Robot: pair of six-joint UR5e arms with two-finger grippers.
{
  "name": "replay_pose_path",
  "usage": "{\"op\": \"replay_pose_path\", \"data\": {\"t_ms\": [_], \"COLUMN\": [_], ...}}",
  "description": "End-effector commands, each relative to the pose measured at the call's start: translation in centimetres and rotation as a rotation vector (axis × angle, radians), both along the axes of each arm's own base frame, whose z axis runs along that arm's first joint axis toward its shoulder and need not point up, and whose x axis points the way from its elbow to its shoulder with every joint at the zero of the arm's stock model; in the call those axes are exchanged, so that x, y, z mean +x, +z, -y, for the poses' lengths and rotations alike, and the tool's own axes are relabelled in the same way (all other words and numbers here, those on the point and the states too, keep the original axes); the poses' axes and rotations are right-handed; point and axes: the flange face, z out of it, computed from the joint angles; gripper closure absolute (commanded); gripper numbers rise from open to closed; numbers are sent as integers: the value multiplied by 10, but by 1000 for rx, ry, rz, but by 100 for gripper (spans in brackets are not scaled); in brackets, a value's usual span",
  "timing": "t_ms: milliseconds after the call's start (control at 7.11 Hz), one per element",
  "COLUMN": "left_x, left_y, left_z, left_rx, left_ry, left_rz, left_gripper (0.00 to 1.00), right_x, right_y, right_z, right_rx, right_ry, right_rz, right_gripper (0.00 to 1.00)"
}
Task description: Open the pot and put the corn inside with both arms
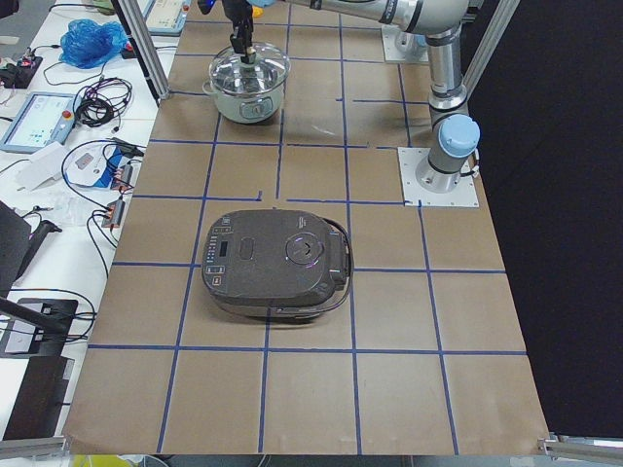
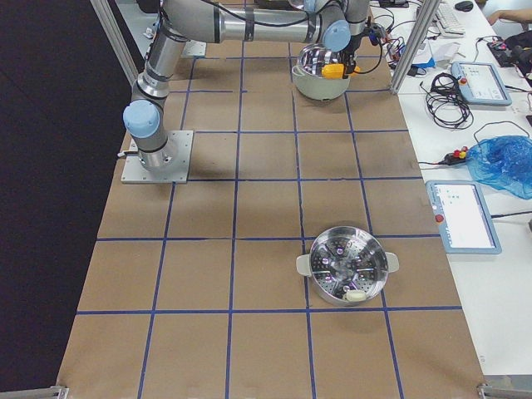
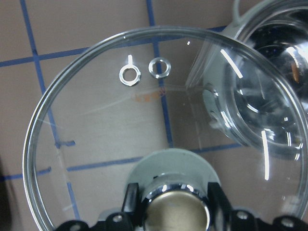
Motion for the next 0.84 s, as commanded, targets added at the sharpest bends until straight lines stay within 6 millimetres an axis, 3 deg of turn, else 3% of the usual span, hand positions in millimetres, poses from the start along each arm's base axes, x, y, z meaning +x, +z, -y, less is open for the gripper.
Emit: {"op": "replay_pose_path", "data": {"t_ms": [0,141,281,703], "left_x": [61,77,79,82], "left_y": [-85,-130,-156,-208], "left_z": [30,45,50,60], "left_rx": [-3,-21,-3,61], "left_ry": [43,53,54,71], "left_rz": [5,57,57,43], "left_gripper": [95,95,95,95], "right_x": [97,135,151,159], "right_y": [-16,-41,-57,-110], "right_z": [0,-11,-12,-10], "right_rx": [-5,11,-2,61], "right_ry": [-51,-35,-18,-8], "right_rz": [37,12,-8,-27], "right_gripper": [92,92,92,87]}}
